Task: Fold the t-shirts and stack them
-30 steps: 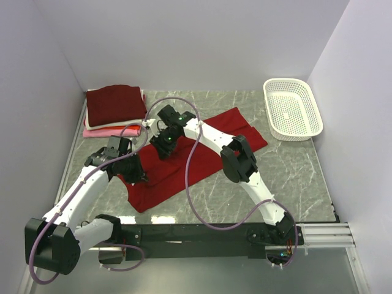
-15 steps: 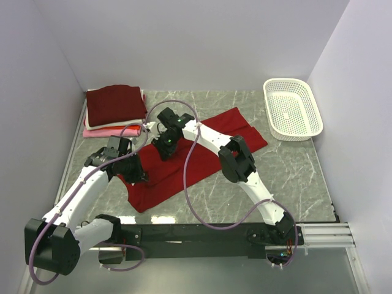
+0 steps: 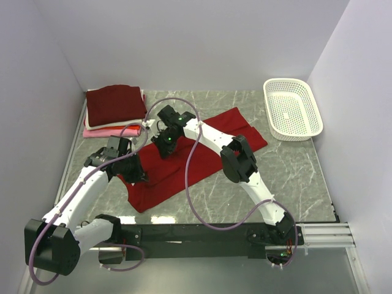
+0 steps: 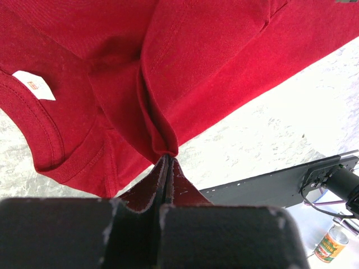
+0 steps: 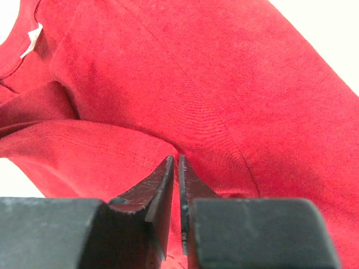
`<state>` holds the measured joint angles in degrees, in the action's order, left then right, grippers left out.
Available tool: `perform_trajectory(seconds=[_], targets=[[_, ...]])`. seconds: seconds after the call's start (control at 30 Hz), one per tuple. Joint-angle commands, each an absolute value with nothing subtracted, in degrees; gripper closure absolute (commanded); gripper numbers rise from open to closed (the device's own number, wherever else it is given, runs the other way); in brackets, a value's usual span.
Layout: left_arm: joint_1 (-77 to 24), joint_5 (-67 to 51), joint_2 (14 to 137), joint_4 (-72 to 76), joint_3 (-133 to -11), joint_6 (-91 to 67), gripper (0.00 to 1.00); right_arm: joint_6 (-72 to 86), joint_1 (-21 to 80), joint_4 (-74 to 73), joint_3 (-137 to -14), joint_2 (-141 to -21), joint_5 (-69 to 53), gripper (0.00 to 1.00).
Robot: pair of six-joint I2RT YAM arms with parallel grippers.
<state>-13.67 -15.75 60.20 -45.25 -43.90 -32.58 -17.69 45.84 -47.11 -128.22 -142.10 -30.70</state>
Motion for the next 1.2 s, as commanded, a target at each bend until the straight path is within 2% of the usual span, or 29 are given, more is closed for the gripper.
perform_trajectory(seconds=[0.0, 0.13, 0.33, 0.83, 0.87, 0.9, 1.0, 1.17], targets=[[-13.27, -15.91, 59.33, -44.39, -44.74, -31.55, 1.0, -17.58, 45.7, -47.02, -128.15, -138.51, -32.08, 0.86], [-13.18, -15.91, 59.33, -44.39, -44.65, -31.38, 1.0, -17.67, 45.7, -47.02, -128.32, -138.87, -31.55, 0.87], [-12.92, -15.56, 58.89, -44.65, -44.74, -31.29, 1.0, -17.4, 45.35, -46.67, -128.41, -138.69, -31.02, 1.0], [-10.46, -13.71, 58.8, -45.79, -48.6, -29.88, 1.0, -14.76, 41.13, -43.5, -127.43, -132.1, -32.34, 1.0], [-10.46, -13.88, 58.8, -45.88, -48.52, -29.88, 1.0, -15.11, 41.22, -44.29, -127.96, -133.06, -33.39, 0.98], [-10.46, -13.97, 58.8, -45.79, -48.43, -29.97, 1.0, -15.47, 41.39, -45.86, -128.58, -133.85, -33.83, 0.88], [-10.37, -14.33, 58.45, -45.44, -47.9, -30.06, 1.0, -15.56, 42.01, -46.58, -129.2, -135.79, -33.75, 0.77], [-10.28, -15.29, 58.53, -44.91, -47.2, -30.15, 1.0, -15.91, 43.59, -47.46, -130.16, -139.03, -32.52, 0.7]])
